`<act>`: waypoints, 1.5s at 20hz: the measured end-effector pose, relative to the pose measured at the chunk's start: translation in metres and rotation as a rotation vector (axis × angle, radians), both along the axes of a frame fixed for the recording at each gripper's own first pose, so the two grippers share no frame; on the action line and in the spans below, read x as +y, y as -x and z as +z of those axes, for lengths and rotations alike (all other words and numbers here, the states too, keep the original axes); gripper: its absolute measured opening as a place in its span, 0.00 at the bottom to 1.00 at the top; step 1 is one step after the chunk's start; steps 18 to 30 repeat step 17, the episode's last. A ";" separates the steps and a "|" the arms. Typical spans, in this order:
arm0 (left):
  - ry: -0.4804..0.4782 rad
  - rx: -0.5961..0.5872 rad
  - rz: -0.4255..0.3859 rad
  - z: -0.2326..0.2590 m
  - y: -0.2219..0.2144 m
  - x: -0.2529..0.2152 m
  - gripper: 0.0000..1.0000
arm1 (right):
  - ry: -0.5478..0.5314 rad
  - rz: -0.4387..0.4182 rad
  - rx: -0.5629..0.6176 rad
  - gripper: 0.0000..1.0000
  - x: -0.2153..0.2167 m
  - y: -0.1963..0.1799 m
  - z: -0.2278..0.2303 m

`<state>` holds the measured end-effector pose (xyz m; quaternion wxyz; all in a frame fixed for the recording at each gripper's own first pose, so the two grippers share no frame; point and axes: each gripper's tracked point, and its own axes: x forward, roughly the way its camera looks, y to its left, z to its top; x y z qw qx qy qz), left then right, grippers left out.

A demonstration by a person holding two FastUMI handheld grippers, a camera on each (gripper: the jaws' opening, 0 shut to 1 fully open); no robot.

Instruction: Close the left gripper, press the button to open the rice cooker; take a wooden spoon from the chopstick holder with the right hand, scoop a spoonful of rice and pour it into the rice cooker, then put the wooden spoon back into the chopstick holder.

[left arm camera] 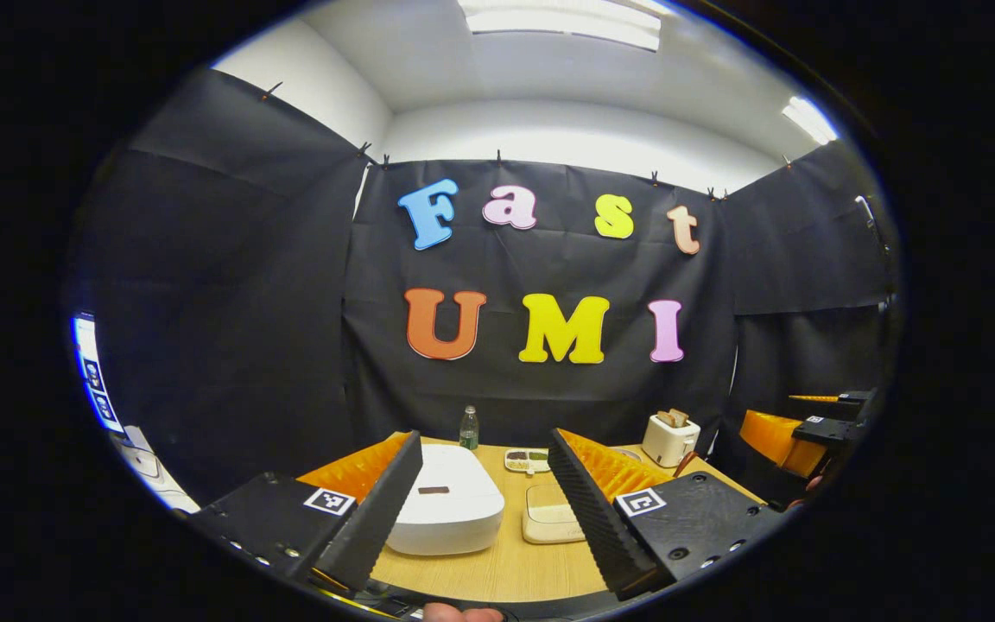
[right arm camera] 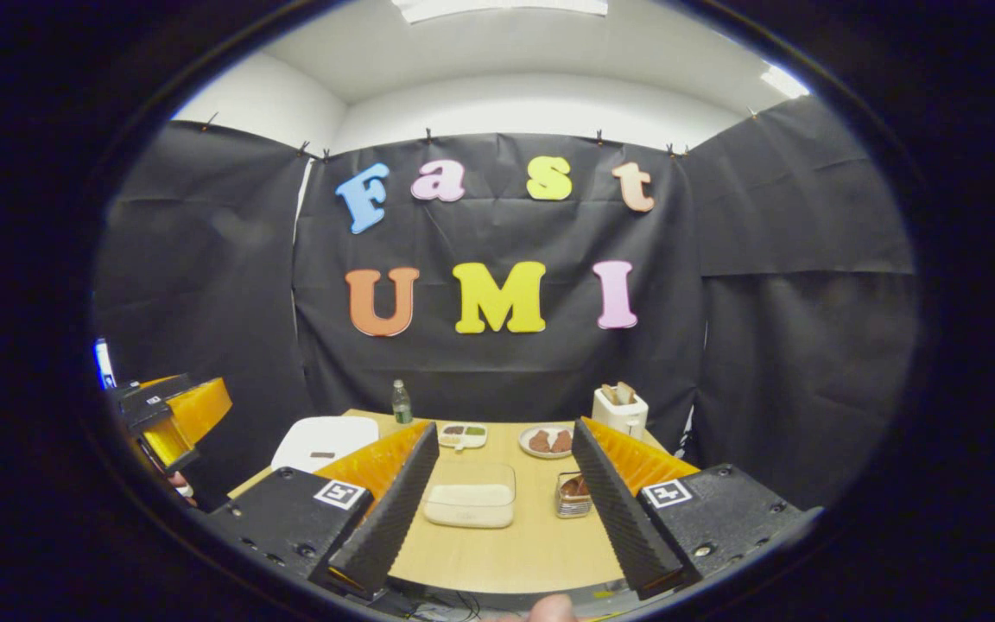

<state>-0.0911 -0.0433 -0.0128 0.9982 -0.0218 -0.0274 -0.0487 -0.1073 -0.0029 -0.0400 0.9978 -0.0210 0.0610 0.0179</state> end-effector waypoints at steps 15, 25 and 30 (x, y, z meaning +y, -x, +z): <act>-0.025 0.004 -0.010 0.006 0.001 -0.022 0.94 | -0.027 -0.051 -0.039 0.96 -0.001 0.012 0.009; -0.031 0.003 -0.013 0.007 0.000 -0.022 0.94 | -0.022 -0.038 -0.032 1.00 0.004 0.012 0.003; -0.031 0.003 -0.013 0.007 0.000 -0.022 0.94 | -0.022 -0.038 -0.032 1.00 0.004 0.012 0.003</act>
